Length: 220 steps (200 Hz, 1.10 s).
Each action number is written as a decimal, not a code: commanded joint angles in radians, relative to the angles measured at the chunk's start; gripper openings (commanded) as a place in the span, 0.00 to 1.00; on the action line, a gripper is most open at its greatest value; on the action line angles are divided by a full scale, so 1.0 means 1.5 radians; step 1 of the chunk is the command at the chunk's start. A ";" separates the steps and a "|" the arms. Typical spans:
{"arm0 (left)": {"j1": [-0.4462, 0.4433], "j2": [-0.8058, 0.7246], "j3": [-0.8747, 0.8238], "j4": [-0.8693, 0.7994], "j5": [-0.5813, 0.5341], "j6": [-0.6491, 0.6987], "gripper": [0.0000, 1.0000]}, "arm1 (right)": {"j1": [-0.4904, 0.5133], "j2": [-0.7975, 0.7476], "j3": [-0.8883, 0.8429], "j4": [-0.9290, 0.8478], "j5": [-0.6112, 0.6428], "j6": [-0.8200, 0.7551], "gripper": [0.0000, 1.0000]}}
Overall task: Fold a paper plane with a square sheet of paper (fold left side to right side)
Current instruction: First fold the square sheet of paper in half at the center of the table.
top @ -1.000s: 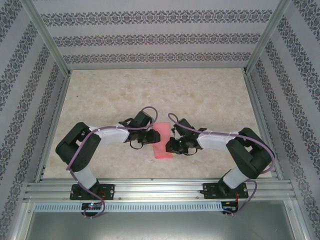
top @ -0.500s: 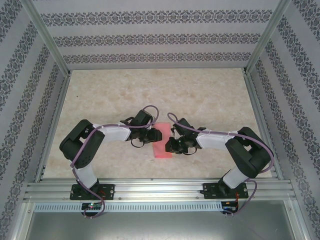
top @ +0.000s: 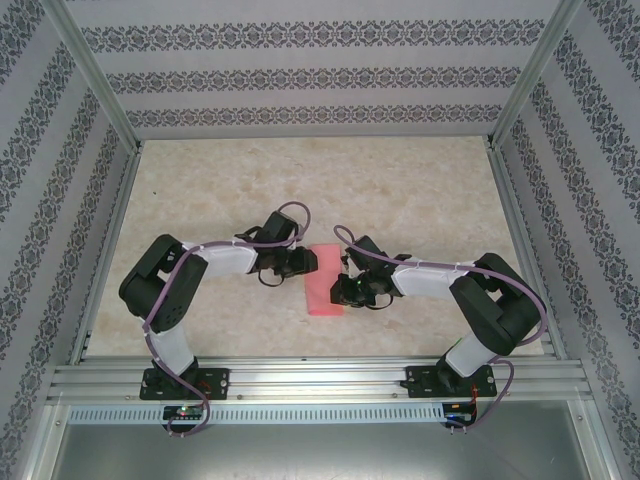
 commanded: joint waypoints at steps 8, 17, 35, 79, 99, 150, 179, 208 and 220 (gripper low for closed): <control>0.027 0.025 0.046 -0.009 -0.022 0.033 0.36 | 0.011 0.042 -0.028 -0.076 0.078 -0.017 0.19; 0.032 0.032 0.056 -0.008 -0.020 0.035 0.36 | 0.011 0.042 -0.028 -0.076 0.079 -0.017 0.19; 0.042 0.035 0.063 -0.004 -0.013 0.035 0.36 | 0.012 0.039 -0.029 -0.075 0.079 -0.016 0.19; 0.045 -0.044 0.014 -0.019 -0.031 0.045 0.36 | 0.011 0.040 -0.028 -0.073 0.080 -0.016 0.19; 0.043 -0.083 -0.025 -0.007 -0.012 0.038 0.36 | 0.011 0.040 -0.030 -0.073 0.080 -0.018 0.19; -0.013 -0.080 -0.068 0.085 0.074 -0.005 0.33 | 0.011 0.040 -0.030 -0.076 0.083 -0.018 0.19; -0.030 -0.038 -0.051 0.102 0.075 -0.013 0.33 | 0.012 0.040 -0.029 -0.077 0.082 -0.019 0.19; -0.031 0.003 -0.028 0.096 0.061 -0.004 0.33 | 0.012 0.043 -0.028 -0.078 0.082 -0.020 0.19; -0.031 0.018 -0.017 0.091 0.051 0.005 0.32 | 0.011 0.042 -0.028 -0.078 0.083 -0.020 0.19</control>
